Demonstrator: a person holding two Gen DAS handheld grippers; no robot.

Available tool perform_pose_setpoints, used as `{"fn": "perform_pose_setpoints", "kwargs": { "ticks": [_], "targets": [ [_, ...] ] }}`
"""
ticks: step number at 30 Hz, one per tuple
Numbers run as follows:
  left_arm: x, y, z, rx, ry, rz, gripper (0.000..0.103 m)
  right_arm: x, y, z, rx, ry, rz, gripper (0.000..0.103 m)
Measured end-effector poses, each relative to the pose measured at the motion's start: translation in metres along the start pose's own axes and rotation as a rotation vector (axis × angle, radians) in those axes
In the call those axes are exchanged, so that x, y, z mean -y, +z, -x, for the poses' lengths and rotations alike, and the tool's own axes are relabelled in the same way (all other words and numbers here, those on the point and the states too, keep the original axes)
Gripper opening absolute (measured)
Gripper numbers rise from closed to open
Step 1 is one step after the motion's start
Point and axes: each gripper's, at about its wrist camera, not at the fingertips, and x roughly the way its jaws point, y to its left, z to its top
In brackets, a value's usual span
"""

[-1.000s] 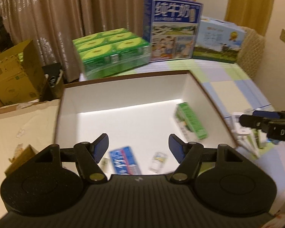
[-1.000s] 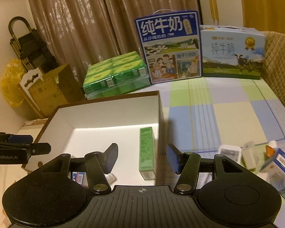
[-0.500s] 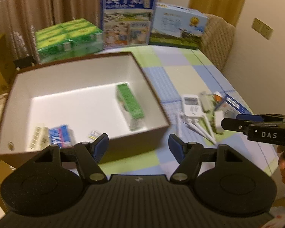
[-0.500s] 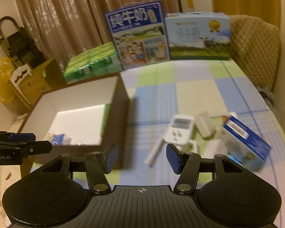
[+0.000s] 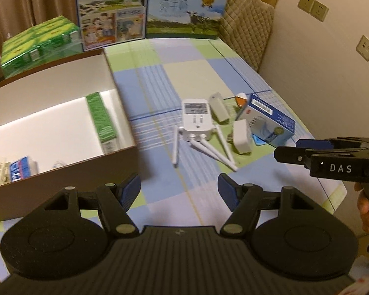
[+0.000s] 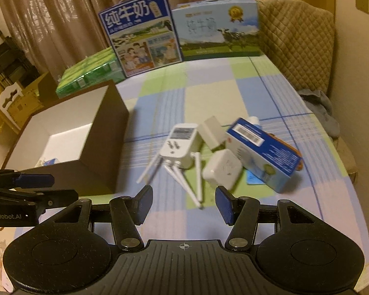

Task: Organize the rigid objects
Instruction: 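Withdraw both tools from the box back toward the remaining items, then grasp the white wireless repeater with the left tool while the right tool grasps the blue box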

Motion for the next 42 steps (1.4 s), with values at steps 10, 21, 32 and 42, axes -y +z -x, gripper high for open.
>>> {"fn": "perform_pose_setpoints", "kwargs": {
  "ticks": [10,21,32,42],
  "targets": [
    [0.037,0.014,-0.030,-0.008,-0.026,-0.018,0.065,0.046,0.002,0.005,-0.006,-0.037,-0.031,0.053],
    [0.055,0.032,-0.074,-0.036,-0.016,0.000,0.065,0.096,0.012,-0.002,-0.006,-0.064,-0.058,0.053],
    [0.056,0.064,-0.130,-0.061,0.047,0.005,0.065,0.155,0.039,-0.016,0.022,-0.119,-0.112,0.053],
    [0.052,0.086,-0.182,-0.095,0.118,0.018,0.065,0.181,0.051,-0.035,0.002,-0.110,-0.128,0.053]
  ]
}}
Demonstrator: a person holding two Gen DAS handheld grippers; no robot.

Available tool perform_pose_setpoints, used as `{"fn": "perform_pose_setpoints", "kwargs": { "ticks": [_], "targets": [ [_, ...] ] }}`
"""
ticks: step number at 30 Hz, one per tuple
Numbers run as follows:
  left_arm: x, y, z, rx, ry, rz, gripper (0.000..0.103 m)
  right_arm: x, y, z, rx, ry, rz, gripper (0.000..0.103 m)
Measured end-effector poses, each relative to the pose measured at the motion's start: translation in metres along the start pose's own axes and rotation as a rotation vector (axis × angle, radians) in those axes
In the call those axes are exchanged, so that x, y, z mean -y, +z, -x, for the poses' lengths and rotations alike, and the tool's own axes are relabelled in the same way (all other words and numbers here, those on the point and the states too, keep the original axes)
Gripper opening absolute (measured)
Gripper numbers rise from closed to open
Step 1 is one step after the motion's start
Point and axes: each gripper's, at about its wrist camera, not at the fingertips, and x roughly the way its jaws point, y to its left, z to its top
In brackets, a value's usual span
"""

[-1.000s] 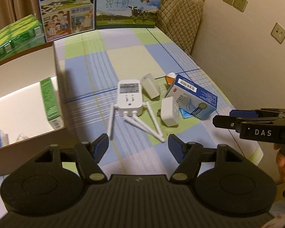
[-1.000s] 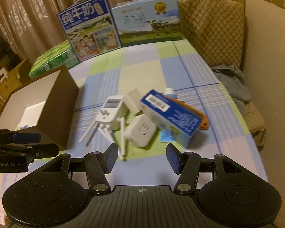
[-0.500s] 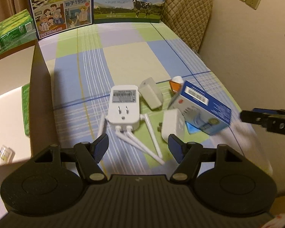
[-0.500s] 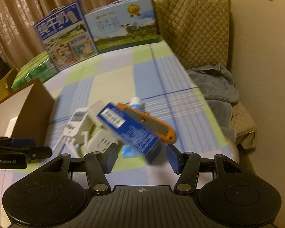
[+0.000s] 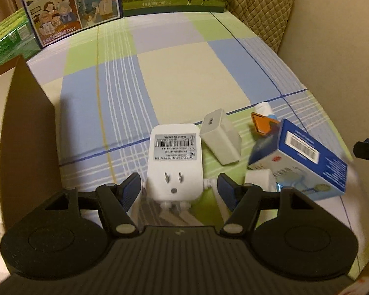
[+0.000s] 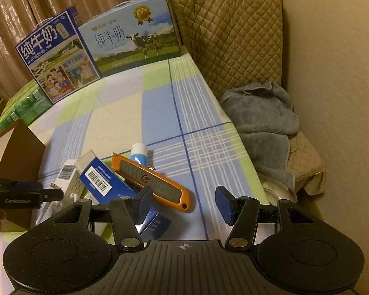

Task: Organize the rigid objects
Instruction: 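Grasp the white wireless repeater with the left tool while the right tool grasps the blue box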

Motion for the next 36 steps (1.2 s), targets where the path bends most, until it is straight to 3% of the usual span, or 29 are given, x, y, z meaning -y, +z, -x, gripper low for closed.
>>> {"fn": "perform_pose_setpoints", "kwargs": {
  "ticks": [9,14,23,27,36],
  "targets": [
    [-0.009,0.011,-0.028,-0.045,0.005,0.019,0.065,-0.002,0.005,-0.012,-0.012,0.036,0.004,0.053],
    [-0.013,0.010,-0.034,-0.043,-0.020,0.047,0.052,-0.012,0.007,-0.014,-0.015,0.084,0.047,0.053],
    [-0.017,-0.010,-0.020,-0.034,-0.005,0.067,0.051,-0.051,0.003,-0.031,-0.055,0.166,0.280,0.053],
    [-0.020,-0.022,-0.011,-0.039,-0.003,0.086,0.051,-0.065,-0.005,-0.042,-0.082,0.143,0.406,0.053],
    [-0.018,-0.036,0.011,-0.010,-0.012,0.115,0.051,-0.079,-0.012,-0.054,-0.086,0.126,0.564,0.053]
  ]
}}
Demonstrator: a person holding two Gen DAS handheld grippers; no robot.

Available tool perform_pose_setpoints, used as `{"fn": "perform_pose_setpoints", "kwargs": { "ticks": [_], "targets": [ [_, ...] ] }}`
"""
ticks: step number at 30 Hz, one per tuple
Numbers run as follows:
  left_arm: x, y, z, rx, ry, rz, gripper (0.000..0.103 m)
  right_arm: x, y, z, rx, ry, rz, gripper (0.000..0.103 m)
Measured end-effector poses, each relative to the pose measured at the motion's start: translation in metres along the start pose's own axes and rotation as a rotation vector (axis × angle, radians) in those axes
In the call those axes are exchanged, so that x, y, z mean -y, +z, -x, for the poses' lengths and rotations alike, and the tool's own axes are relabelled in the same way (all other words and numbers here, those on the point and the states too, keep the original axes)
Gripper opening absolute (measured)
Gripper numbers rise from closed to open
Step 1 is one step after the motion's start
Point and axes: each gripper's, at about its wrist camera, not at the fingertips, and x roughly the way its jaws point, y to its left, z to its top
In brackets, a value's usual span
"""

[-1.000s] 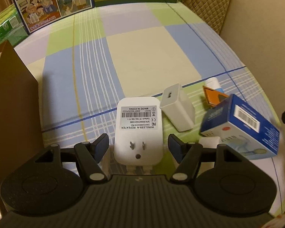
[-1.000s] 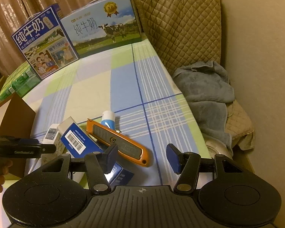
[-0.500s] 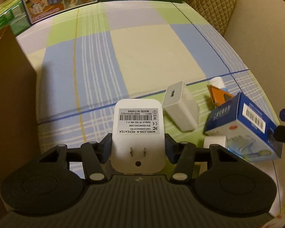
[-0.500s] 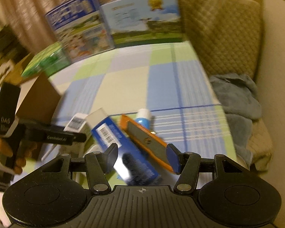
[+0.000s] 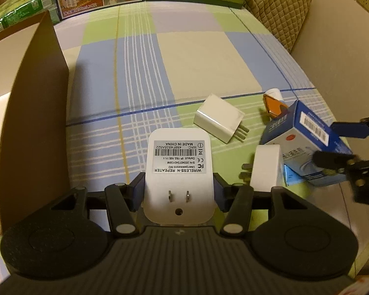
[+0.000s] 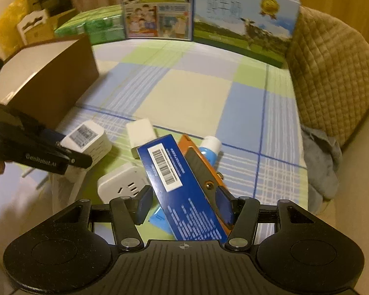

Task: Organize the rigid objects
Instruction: 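Grasp the white wireless repeater with the left tool while the right tool grasps the blue box, then carry the repeater and blue box over the brown box and lower them inside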

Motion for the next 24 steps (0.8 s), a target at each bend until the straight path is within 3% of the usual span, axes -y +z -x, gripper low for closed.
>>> {"fn": "perform_pose_setpoints", "kwargs": {
  "ticks": [2,3,7,16,24],
  "targets": [
    [0.001,0.000,0.005,0.012,-0.005,0.001,0.051,-0.005,-0.001,-0.005,-0.010,-0.006,0.040,0.052],
    [0.002,-0.001,0.009,0.019,-0.008,0.001,0.051,-0.007,-0.002,-0.006,-0.005,-0.007,0.063,0.041],
    [0.003,-0.002,0.026,0.055,-0.028,0.004,0.051,-0.016,-0.003,0.000,0.019,-0.004,0.099,0.035],
    [0.004,0.005,0.074,0.151,-0.065,0.014,0.051,-0.022,0.020,0.043,0.091,0.007,-0.021,0.035],
    [-0.015,0.011,0.120,0.236,-0.069,0.033,0.051,-0.048,0.043,0.073,0.155,0.047,-0.044,0.035]
  ]
}}
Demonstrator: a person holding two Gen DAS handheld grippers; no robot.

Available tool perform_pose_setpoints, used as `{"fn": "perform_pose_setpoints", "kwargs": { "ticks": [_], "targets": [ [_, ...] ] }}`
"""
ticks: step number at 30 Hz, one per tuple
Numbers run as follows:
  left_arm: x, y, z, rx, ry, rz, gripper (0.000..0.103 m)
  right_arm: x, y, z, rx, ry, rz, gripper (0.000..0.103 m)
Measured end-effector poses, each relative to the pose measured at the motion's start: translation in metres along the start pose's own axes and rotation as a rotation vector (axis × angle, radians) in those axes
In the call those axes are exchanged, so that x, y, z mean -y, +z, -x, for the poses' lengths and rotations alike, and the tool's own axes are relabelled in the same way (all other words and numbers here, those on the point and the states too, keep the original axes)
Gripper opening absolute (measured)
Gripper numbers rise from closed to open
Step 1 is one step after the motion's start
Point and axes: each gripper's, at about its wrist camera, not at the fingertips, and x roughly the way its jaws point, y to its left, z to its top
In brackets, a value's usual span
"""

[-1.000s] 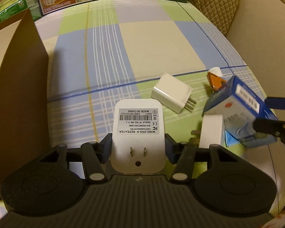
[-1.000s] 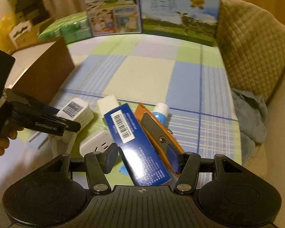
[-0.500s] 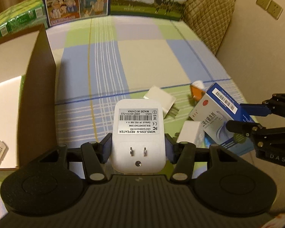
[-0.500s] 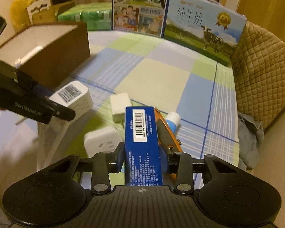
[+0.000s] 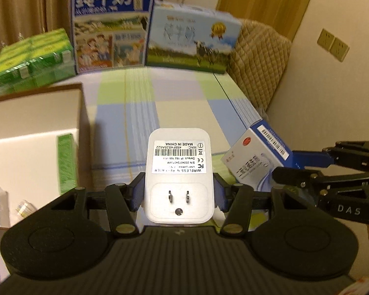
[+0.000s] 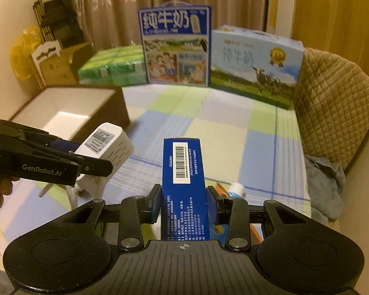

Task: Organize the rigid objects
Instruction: 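Carry the repeater and blue box over the brown box and lower them inside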

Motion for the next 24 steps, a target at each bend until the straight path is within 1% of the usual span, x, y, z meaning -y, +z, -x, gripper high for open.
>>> {"fn": "perform_pose_setpoints", "kwargs": {
  "ticks": [6,13,18,24],
  "targets": [
    [-0.036,0.011,0.035,0.052,0.048,0.032,0.051,-0.034,0.021,0.003,0.047,0.062,-0.007,0.035],
    [-0.094,0.019,0.072,0.110,0.134,0.064,0.051,-0.092,0.056,-0.009,0.095,0.150,0.008,0.035],
    [-0.141,0.025,0.083,0.126,0.187,0.089,0.051,-0.137,0.079,-0.030,0.118,0.192,0.027,0.035],
    [-0.197,0.042,0.084,0.112,0.225,0.116,0.051,-0.181,0.099,-0.071,0.098,0.190,-0.019,0.035]
  ]
}}
